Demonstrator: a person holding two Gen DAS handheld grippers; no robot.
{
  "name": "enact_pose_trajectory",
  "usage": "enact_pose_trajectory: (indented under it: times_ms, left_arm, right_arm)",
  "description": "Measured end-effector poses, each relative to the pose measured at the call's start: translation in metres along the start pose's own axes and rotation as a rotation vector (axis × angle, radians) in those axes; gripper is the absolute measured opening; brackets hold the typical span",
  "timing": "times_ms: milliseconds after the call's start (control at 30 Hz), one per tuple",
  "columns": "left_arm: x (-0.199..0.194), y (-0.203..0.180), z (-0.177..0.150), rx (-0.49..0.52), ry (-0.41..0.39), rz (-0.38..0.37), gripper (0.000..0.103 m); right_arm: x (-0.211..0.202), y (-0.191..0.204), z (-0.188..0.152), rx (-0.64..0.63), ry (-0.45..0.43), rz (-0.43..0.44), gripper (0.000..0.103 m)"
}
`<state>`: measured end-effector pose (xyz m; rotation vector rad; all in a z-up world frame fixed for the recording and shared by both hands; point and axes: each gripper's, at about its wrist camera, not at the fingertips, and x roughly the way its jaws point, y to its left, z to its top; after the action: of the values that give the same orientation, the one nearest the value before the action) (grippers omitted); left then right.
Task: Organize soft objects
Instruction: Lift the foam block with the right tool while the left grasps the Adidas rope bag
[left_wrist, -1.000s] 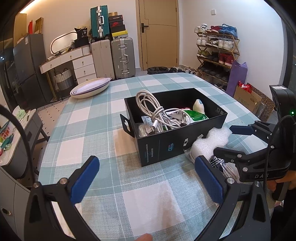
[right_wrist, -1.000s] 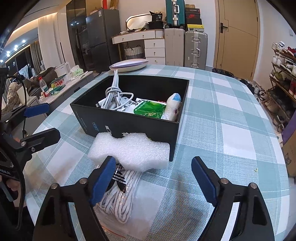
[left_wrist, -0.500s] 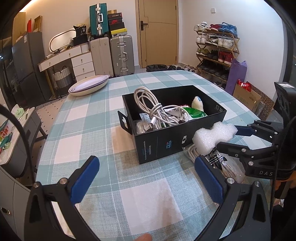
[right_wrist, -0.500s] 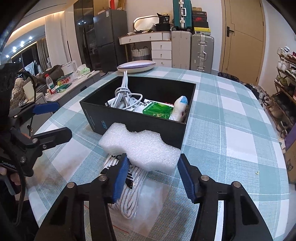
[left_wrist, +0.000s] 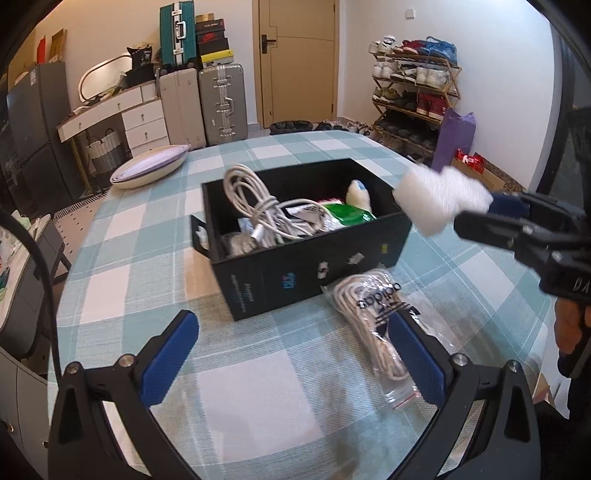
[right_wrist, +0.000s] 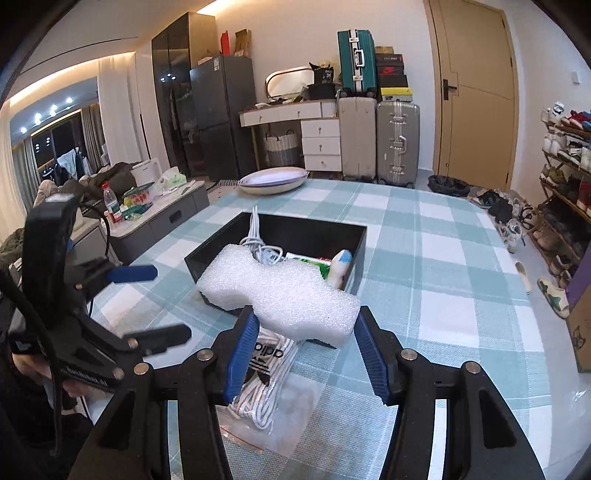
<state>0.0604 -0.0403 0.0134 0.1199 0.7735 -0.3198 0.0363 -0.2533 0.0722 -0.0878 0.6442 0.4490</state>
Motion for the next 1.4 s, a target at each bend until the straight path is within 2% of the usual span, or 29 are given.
enact_pose_trajectory:
  times_ms: [233,533,867,1033,1100,1167,1200,1233,1300,1400]
  left_arm:
    - [0.017,-0.026,-0.002,-0.009,0.065,-0.007,0.103]
    - [0.031,-0.059,-0.002,0.047,0.1,-0.004,0.103]
    - [0.052,-0.077,0.0,0.086,0.151,0.021,0.1]
    - [0.053,-0.08,-0.001,0.091,0.161,-0.02,0.084]
    - [0.052,-0.08,-0.002,0.089,0.16,-0.047,0.07]
    - [0.051,-0.08,-0.003,0.084,0.159,-0.056,0.064]
    - [0.051,-0.08,-0.004,0.082,0.154,-0.063,0.056]
    - [0.049,-0.079,-0.005,0.079,0.149,-0.07,0.053]
    - [0.045,-0.077,-0.006,0.075,0.135,-0.084,0.041]
    - [0.039,-0.076,-0.008,0.088,0.12,-0.093,0.034]
  right_arm:
    - [-0.009,-0.014,-0.001,0.03,-0.008,-0.01,0.054]
    - [-0.014,-0.022,-0.001,0.048,-0.011,-0.029,0.054]
    - [-0.015,-0.024,-0.002,0.055,-0.007,-0.032,0.054]
    - [-0.014,-0.024,-0.003,0.054,-0.008,-0.033,0.054]
    - [-0.014,-0.024,-0.003,0.054,-0.007,-0.033,0.054]
    - [-0.015,-0.024,-0.003,0.055,-0.008,-0.034,0.054]
    - [-0.015,-0.024,-0.003,0.054,-0.008,-0.034,0.054]
    - [-0.015,-0.024,-0.003,0.053,-0.008,-0.035,0.054]
    - [-0.016,-0.024,-0.003,0.053,-0.01,-0.037,0.054]
    - [-0.017,-0.025,-0.003,0.055,-0.012,-0.038,0.054]
